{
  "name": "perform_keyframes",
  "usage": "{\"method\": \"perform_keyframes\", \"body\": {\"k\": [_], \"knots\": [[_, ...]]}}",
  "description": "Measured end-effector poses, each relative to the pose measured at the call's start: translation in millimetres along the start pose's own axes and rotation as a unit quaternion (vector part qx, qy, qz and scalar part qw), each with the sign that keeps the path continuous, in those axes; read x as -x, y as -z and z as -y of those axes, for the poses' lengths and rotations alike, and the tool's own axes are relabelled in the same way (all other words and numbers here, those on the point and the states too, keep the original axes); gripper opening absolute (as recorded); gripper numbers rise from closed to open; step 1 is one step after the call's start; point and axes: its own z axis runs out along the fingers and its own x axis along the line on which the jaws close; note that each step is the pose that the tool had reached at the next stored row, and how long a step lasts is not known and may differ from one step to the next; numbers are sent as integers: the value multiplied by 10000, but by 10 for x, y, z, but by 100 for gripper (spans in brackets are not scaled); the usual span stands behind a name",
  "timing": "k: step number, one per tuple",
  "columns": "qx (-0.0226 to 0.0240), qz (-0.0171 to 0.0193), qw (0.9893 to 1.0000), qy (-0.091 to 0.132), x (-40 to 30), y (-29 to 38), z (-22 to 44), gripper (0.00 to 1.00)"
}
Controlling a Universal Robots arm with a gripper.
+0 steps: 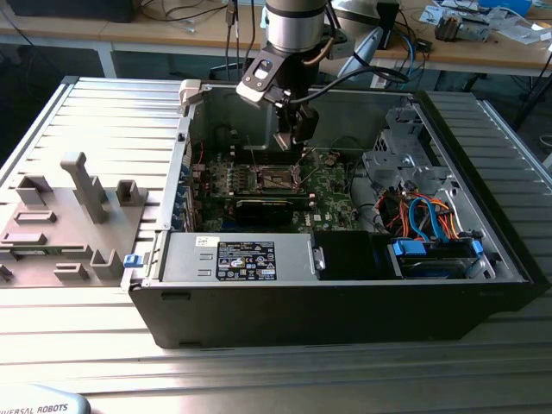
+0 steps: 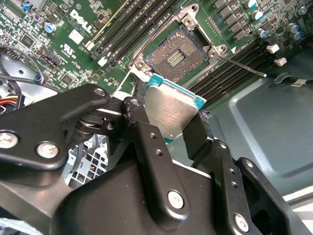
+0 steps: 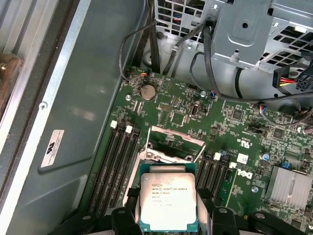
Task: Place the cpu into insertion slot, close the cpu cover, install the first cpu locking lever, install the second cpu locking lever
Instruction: 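Place the cpu into insertion slot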
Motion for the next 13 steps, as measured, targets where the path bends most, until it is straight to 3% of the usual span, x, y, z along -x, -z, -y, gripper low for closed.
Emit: {"method": "perform_keyframes", "body": {"k": [13], "knots": [[1,7,10000,-81,0,-12,1,54]]}}
